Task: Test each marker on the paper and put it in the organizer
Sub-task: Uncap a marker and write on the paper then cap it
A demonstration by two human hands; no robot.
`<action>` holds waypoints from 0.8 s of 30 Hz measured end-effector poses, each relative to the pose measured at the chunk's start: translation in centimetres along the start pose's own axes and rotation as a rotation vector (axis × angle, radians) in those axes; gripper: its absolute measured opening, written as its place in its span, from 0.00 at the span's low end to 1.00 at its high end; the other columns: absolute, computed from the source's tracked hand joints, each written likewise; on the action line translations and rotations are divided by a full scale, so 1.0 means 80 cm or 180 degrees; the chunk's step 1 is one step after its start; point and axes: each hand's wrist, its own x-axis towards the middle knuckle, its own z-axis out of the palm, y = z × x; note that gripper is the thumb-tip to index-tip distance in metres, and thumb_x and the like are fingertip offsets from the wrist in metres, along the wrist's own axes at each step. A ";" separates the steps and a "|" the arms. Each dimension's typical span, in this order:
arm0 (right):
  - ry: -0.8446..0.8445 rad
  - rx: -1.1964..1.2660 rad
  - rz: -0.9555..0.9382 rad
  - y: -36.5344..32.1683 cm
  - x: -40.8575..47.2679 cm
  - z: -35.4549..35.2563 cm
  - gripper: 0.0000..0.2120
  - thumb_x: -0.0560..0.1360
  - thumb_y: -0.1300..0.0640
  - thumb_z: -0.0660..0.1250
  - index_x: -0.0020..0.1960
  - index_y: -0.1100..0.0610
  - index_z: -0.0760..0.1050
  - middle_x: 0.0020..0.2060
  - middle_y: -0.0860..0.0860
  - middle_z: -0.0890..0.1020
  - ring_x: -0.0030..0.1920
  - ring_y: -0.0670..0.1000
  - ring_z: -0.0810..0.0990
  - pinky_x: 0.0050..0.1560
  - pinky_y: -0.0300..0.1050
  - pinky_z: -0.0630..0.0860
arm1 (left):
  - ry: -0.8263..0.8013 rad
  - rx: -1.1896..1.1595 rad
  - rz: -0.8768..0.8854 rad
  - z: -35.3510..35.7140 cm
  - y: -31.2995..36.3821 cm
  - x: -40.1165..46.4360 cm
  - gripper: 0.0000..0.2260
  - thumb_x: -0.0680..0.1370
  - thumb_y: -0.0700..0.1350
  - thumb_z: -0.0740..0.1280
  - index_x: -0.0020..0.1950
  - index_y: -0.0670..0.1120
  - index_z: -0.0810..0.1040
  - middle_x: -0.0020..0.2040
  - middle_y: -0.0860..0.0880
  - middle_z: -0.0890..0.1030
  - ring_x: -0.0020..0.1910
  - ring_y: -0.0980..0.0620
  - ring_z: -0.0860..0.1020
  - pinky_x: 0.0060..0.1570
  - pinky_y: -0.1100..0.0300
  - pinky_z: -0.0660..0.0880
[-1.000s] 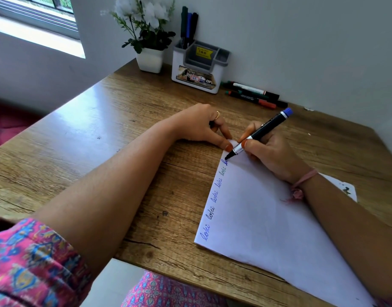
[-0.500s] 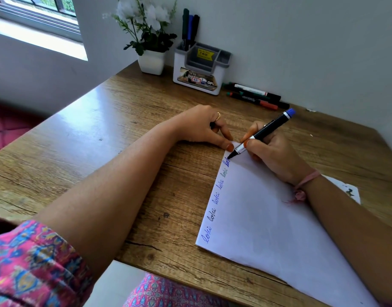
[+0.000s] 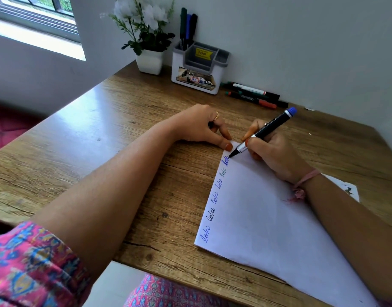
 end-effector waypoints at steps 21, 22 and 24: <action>0.0505 0.1366 0.0168 0.004 0.008 -0.001 0.05 0.70 0.61 0.63 0.40 0.53 0.76 0.31 0.52 0.75 0.30 0.47 0.70 0.30 0.39 0.66 | 0.0226 -0.0233 -0.0068 0.003 0.002 -0.001 0.38 0.64 0.56 0.77 0.69 0.53 0.64 0.40 0.56 0.75 0.38 0.64 0.72 0.39 0.70 0.65; 0.0450 0.1472 0.0149 0.005 0.008 -0.003 0.06 0.70 0.61 0.62 0.43 0.54 0.77 0.32 0.51 0.77 0.33 0.47 0.73 0.32 0.38 0.69 | 0.0233 -0.0257 -0.0066 0.004 0.001 -0.001 0.41 0.64 0.55 0.78 0.71 0.53 0.61 0.41 0.56 0.75 0.40 0.65 0.72 0.40 0.72 0.65; 0.0263 0.1561 0.0157 0.006 0.008 -0.005 0.10 0.72 0.58 0.61 0.49 0.54 0.79 0.38 0.50 0.82 0.38 0.47 0.77 0.37 0.37 0.73 | 0.0249 -0.0310 -0.0056 0.004 0.000 -0.001 0.45 0.64 0.54 0.78 0.74 0.53 0.56 0.41 0.57 0.76 0.39 0.68 0.73 0.41 0.74 0.66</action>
